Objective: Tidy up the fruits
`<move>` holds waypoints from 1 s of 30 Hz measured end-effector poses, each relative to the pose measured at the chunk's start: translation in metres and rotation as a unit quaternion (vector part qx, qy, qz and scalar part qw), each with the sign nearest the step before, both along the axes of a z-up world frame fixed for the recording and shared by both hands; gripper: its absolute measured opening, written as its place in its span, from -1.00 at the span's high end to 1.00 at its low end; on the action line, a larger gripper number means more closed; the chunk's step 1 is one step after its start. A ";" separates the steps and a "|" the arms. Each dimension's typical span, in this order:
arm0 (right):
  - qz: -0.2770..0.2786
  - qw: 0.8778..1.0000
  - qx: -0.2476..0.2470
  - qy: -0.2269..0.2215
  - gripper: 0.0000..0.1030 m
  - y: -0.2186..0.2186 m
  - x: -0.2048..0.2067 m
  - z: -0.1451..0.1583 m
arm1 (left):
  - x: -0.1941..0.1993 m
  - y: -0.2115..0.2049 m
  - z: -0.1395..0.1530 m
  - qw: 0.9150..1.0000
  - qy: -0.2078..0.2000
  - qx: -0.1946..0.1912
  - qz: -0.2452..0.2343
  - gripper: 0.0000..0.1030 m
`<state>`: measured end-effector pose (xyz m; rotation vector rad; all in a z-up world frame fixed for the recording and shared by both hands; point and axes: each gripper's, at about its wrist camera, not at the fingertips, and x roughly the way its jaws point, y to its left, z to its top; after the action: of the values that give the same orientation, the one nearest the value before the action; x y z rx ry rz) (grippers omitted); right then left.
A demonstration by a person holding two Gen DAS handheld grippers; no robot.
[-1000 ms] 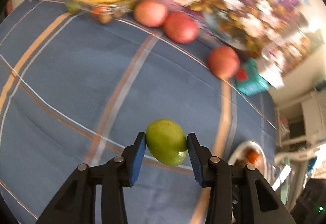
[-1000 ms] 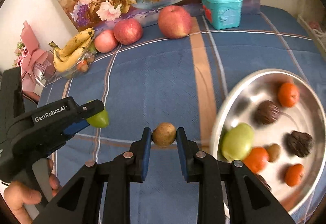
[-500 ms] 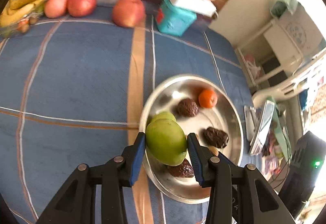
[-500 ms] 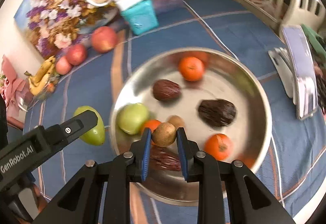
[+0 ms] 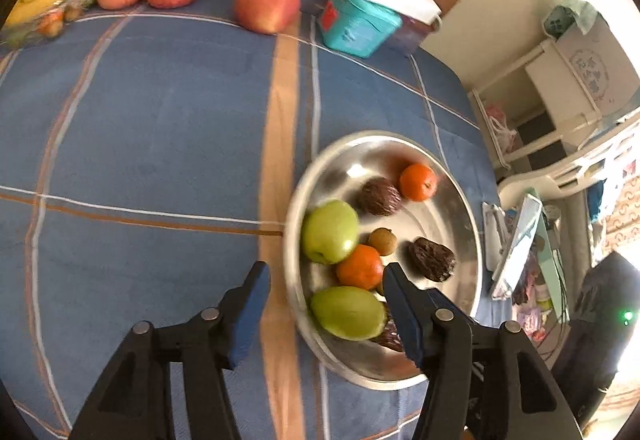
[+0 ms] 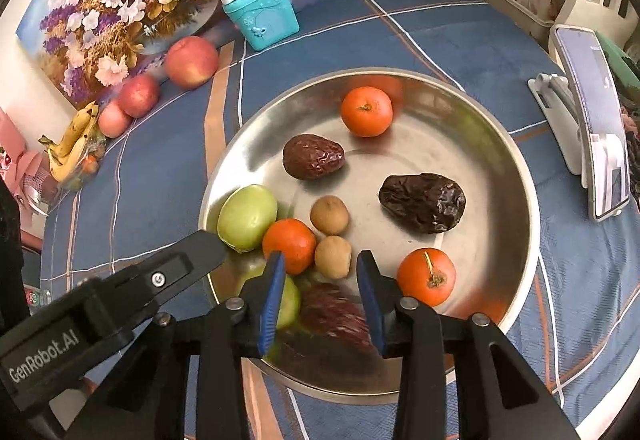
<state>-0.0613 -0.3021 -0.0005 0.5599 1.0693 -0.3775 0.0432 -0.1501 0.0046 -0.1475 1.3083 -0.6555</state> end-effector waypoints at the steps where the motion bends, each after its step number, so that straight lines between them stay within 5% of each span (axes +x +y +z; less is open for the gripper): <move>1: 0.000 1.000 -0.003 -0.003 0.26 0.000 -0.002 0.001 | 0.001 0.002 0.001 1.000 -0.009 0.009 0.006 -0.39; 3: 0.001 1.000 -0.010 -0.007 0.09 0.004 -0.005 0.004 | 0.003 0.012 0.005 0.997 -0.043 0.052 0.029 -0.83; 5: 0.004 1.000 -0.013 -0.011 -0.20 0.007 -0.008 0.005 | 0.004 0.027 0.005 0.991 -0.068 0.103 0.052 -1.00; 11: 0.021 1.000 -0.022 -0.009 -0.41 0.022 -0.012 0.001 | 0.001 0.061 -0.004 0.982 -0.070 0.153 0.088 -1.00; 14: 0.033 0.999 -0.036 -0.015 -0.77 0.031 -0.014 0.002 | -0.008 0.073 0.003 0.979 -0.091 0.158 0.096 -1.00; 30: 0.067 0.994 -0.083 -0.022 -0.85 0.072 -0.033 0.010 | -0.050 0.095 0.024 0.961 -0.156 0.213 0.080 -1.00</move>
<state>-0.0941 -0.2304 0.0095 0.3447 1.0156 -0.3320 -0.0068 -0.0550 0.0284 0.1951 1.0907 -0.2356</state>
